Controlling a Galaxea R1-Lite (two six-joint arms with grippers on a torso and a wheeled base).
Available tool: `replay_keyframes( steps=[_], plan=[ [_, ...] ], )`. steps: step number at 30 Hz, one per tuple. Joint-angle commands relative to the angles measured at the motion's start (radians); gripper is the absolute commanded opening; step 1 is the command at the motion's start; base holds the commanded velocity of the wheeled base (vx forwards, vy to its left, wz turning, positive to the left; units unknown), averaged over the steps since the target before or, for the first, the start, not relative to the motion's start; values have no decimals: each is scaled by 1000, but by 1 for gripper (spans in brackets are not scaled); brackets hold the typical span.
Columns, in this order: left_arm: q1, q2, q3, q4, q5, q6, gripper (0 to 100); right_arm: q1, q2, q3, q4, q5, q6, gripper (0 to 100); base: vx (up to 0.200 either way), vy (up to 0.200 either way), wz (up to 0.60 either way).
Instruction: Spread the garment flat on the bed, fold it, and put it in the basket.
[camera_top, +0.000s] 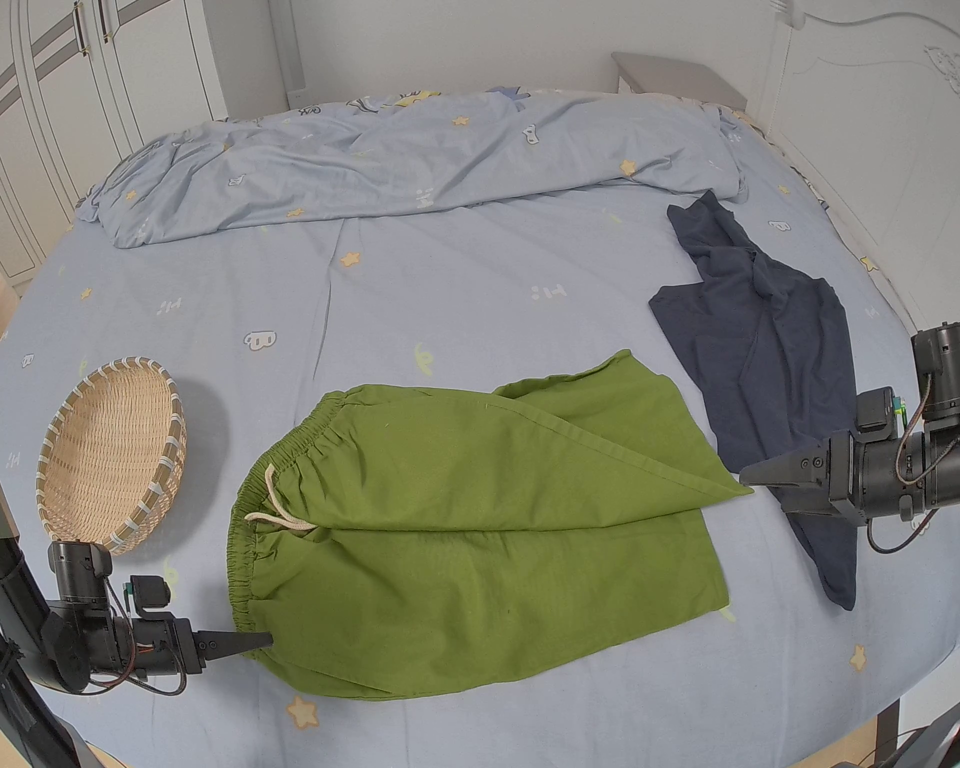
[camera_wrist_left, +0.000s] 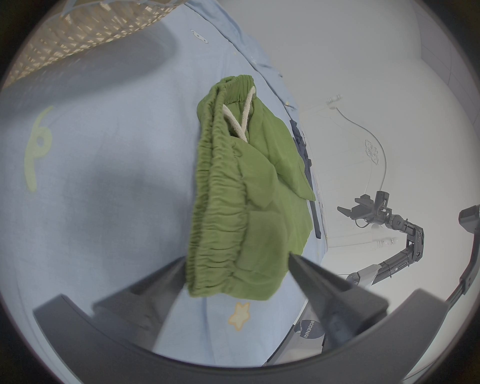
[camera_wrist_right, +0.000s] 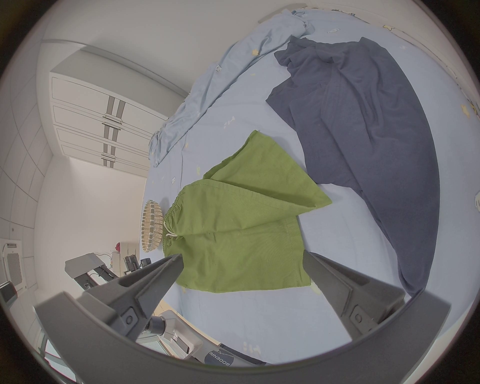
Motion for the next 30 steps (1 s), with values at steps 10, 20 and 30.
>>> replay_keyframes(
  steps=[10, 20, 30],
  plan=[
    [88, -12, 73, -103, -54, 4, 0, 1, -1, 3, 2, -1, 0, 100, 0, 0, 0],
    [206, 0, 71, -95, -115, 15, 0, 4, -18, 170, -1, 7, -3, 100, 0, 0, 0],
    [203, -2, 71, -72, -117, 19, 0, 8, 144, 282, -155, 79, -109, 100, 0, 0, 0]
  ],
)
